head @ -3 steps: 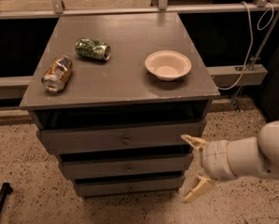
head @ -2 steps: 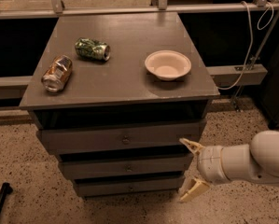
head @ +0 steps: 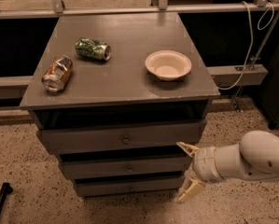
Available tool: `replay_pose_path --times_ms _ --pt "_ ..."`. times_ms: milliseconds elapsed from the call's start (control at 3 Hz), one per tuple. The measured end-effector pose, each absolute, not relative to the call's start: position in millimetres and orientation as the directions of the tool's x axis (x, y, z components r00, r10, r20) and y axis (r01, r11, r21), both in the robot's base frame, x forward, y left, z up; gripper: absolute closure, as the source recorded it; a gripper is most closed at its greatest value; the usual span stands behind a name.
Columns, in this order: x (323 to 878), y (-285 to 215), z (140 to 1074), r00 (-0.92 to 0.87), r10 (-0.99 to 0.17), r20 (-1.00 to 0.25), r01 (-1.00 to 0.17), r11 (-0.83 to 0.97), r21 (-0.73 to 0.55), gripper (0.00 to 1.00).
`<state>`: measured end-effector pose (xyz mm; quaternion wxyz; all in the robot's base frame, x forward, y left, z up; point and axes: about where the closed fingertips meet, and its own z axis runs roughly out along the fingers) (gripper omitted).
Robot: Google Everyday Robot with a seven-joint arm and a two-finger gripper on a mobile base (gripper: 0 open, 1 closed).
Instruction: Open middle drawer
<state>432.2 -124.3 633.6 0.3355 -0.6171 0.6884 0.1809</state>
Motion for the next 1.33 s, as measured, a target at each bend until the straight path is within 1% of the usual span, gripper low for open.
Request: replay_pose_path --times_ms 333,667,1000,1333 --pt "430 -112 556 0.150 -0.751 -0.643 -0.956 0.055 -0.287 0.00" --pt "465 -118 558 0.248 -0.662 -0.707 -0.889 0.134 -0.437 0.00" --pt "483 -158 555 0.256 -0.661 -0.705 -0.840 0.209 -0.500 0.00" --pt "476 -140 520 0.282 -0.690 -0.667 -0.876 0.097 -0.472 0.00"
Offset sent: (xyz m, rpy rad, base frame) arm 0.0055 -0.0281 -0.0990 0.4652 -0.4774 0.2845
